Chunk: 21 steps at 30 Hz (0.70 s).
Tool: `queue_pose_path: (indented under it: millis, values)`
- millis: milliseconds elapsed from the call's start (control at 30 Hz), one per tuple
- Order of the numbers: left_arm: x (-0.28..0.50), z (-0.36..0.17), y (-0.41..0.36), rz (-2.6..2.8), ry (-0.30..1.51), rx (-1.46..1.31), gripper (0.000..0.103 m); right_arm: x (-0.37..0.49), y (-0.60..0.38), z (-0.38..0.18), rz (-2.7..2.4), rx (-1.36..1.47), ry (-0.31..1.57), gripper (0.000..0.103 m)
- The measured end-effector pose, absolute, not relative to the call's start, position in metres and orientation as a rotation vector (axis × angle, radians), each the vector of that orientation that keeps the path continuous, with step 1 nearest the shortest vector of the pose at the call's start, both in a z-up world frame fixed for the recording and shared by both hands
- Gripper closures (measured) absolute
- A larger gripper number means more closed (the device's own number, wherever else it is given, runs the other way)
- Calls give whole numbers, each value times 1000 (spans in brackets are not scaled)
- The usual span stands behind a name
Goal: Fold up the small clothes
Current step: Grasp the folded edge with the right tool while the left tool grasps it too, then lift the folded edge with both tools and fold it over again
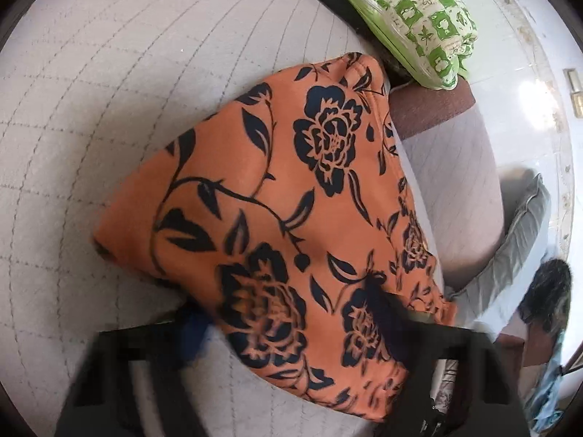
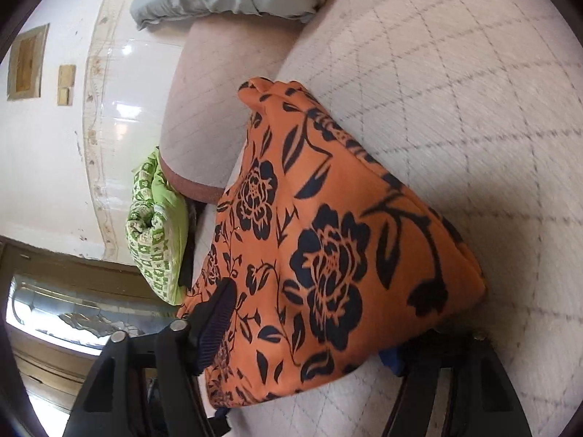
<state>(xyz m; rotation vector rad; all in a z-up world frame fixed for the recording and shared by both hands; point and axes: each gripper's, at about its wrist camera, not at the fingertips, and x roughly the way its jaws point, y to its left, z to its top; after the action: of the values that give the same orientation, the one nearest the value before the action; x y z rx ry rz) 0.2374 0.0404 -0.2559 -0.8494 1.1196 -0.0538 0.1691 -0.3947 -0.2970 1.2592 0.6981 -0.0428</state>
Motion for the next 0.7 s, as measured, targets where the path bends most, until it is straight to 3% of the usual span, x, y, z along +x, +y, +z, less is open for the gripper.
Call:
queue_pose_path:
  millis: [67,100,133,300,700]
  values:
    - [235,-262,46,-33,1127,-854,71,171,-397,-300,-59,1244,711,62]
    - [235,-263,49,-26,1123,-860,79,173,-398,-304,-74,1238,730,78]
    - [234,-265,51,-24,1123,-861,81,173,-400,-308,-88,1242,746,85]
    - [233,-263,57,-68,1100,-886,90,171,-399,-301,-76,1190,720,88]
    - [197,-211,78,-170,1033,-766,93,137,-368,-243,-122,839,666,93]
